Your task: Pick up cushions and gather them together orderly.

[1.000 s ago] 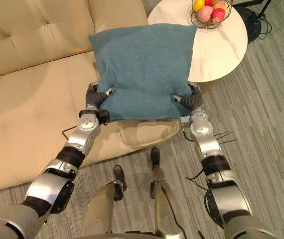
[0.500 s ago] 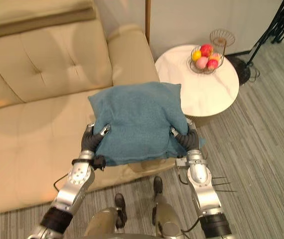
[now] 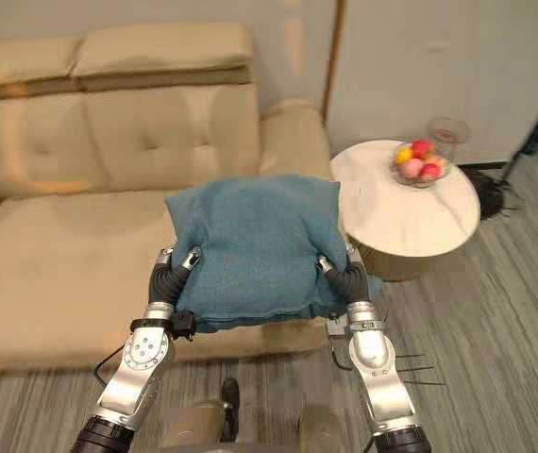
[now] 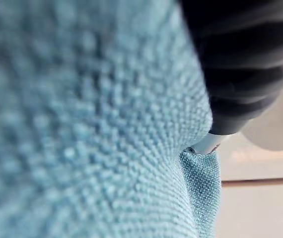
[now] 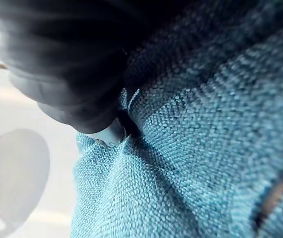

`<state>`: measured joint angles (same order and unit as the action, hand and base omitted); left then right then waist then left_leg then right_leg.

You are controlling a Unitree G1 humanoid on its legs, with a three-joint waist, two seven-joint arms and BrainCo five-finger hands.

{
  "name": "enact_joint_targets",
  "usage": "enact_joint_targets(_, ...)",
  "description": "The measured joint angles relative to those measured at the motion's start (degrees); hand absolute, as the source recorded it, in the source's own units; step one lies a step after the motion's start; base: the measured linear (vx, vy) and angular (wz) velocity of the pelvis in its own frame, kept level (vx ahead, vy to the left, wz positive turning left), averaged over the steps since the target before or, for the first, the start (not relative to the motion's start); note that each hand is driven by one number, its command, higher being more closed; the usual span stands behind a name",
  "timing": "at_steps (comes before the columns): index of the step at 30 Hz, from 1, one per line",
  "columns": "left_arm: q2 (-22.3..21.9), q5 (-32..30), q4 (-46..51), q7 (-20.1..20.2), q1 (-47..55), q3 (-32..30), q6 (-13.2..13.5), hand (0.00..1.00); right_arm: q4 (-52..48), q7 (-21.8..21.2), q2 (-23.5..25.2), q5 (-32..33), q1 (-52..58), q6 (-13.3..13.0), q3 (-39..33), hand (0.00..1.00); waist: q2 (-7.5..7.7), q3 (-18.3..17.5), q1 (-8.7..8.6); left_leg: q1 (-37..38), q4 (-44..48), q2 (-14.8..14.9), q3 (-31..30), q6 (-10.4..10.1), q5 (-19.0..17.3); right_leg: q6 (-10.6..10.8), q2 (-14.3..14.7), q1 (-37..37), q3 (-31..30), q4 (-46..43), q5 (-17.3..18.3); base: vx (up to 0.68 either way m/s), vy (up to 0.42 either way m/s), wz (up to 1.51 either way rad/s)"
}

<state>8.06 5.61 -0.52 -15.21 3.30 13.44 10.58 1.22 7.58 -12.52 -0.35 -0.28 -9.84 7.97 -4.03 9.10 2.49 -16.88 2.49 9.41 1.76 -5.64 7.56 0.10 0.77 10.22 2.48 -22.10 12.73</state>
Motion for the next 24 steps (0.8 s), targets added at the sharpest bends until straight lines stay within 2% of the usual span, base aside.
enact_joint_targets(1,-0.2,0.2,0.0,0.0,0.2,0.2,-0.1,1.00,0.6,0.0,0.2,0.0,0.2,0.1,-0.1,1.00,0.44,0.0,-0.24,0.0,-0.8,0.4,1.5,-0.6,-2.4,-0.7,-0.3,-0.1,1.4,0.5,-0.7,-0.38,-0.182,1.02)
enact_joint_targets(2,-0.6,0.7,0.0,0.0,0.1,1.1,-0.2,1.00,1.0,0.1,0.1,0.0,0.1,0.1,-0.9,1.00,1.36,0.5,-0.42,-1.4,1.0,0.5,5.3,-0.1,-5.8,-1.4,-2.0,0.1,4.1,1.4,-1.5,-0.35,-0.114,1.17)
enact_joint_targets(4,-1.1,1.4,0.0,0.1,0.2,2.9,-0.2,1.00,2.1,0.7,0.2,0.0,0.2,0.1,-2.1,1.00,1.90,0.8,-1.74,-2.5,10.0,-0.2,10.9,1.8,-6.6,-2.0,-4.8,0.0,7.1,3.1,-3.0,-0.32,-0.063,1.06)
enact_joint_targets(6,-1.5,1.6,0.1,0.2,-0.1,4.0,0.0,1.00,2.0,1.1,0.3,-0.1,0.3,0.1,-3.4,1.00,1.85,0.6,-3.08,0.9,18.4,-0.3,17.5,4.9,-9.6,-1.5,-7.3,0.0,9.7,7.1,-6.4,-0.26,0.036,0.80)
enact_joint_targets(7,-1.7,1.6,0.1,0.3,-0.1,4.1,0.0,1.00,1.9,1.1,0.3,-0.1,0.3,0.1,-3.6,1.00,1.49,0.4,-3.39,2.2,18.4,-0.3,18.3,4.8,-10.3,-1.4,-7.6,-0.2,10.2,8.2,-7.1,-0.24,0.113,0.63)
enact_joint_targets(8,-2.4,1.7,0.1,0.3,-0.1,4.6,0.0,1.00,1.7,1.3,0.4,-0.2,0.5,0.1,-4.3,1.00,0.87,-0.1,-3.86,6.4,15.1,-0.5,19.2,3.3,-12.0,-0.5,-7.5,-0.2,11.1,10.7,-8.5,-0.14,0.085,0.49)
enact_joint_targets(9,-2.8,1.7,0.0,0.4,-0.2,4.7,0.0,1.00,1.7,1.3,0.5,-0.3,0.5,0.1,-4.9,1.00,0.16,-0.6,-4.18,8.6,11.2,-0.6,19.0,2.5,-12.7,0.3,-7.2,-0.1,11.5,11.8,-9.1,-0.18,0.184,0.77)
enact_joint_targets(10,-3.0,1.7,-0.8,0.7,-1.1,5.2,0.0,1.00,1.7,1.6,2.1,-0.3,0.8,0.2,-6.0,1.00,0.87,-1.0,-4.67,10.4,4.1,-2.4,18.3,2.2,-10.7,1.4,-7.3,-0.2,11.3,14.6,-11.1,-0.10,0.137,0.61)
enact_joint_targets(12,-2.4,1.7,-1.2,0.7,-0.9,5.4,0.0,1.00,1.7,1.8,3.2,-0.3,1.0,0.2,-6.3,1.00,1.59,-1.1,-4.30,10.0,4.7,-2.9,18.3,3.1,-10.5,1.9,-7.7,-0.9,11.4,16.4,-13.7,-0.10,0.146,0.30)
enact_joint_targets(13,-2.1,2.3,-1.3,0.8,-0.2,5.4,-0.1,1.00,1.7,1.8,3.9,-0.3,1.2,0.2,-6.3,1.00,1.85,-1.3,-3.80,9.4,6.6,-3.4,18.1,4.4,-11.4,2.9,-8.0,-2.1,11.5,18.2,-15.5,-0.07,0.126,0.08)
enact_joint_targets(16,-2.0,2.7,-1.3,1.5,0.2,5.4,0.0,1.00,1.7,1.8,4.1,-0.3,1.4,0.2,-6.3,1.00,1.96,-1.3,-3.05,8.5,8.1,-4.0,18.1,5.4,-12.4,3.5,-8.8,-2.9,11.6,19.9,-17.0,-0.06,0.113,0.05)
enact_joint_targets(20,-1.8,2.7,-1.3,2.1,0.9,5.3,0.0,1.00,1.6,1.6,4.1,-0.3,1.4,0.2,-6.2,1.00,2.14,-1.4,-2.99,6.3,11.1,-4.3,17.9,6.1,-14.5,4.0,-9.3,-2.6,11.7,21.1,-17.4,-0.06,0.099,0.02)
enact_joint_targets(22,-1.8,2.6,-0.6,2.8,2.0,4.6,0.0,1.00,1.6,1.1,4.1,-0.4,1.3,0.2,-5.8,1.00,2.36,-1.6,-3.00,5.3,12.9,-4.3,17.9,6.4,-16.0,4.7,-10.2,-1.4,11.6,19.2,-16.3,-0.01,0.110,-0.05)
enact_joint_targets(24,-1.8,2.6,0.2,3.0,2.8,4.4,-0.1,1.00,1.7,1.0,4.1,-0.9,1.5,0.2,-5.6,1.00,2.70,-1.6,-3.35,4.7,15.7,-5.4,17.5,7.3,-18.6,5.0,-12.3,0.7,11.9,11.8,-11.7,0.03,0.135,0.11)
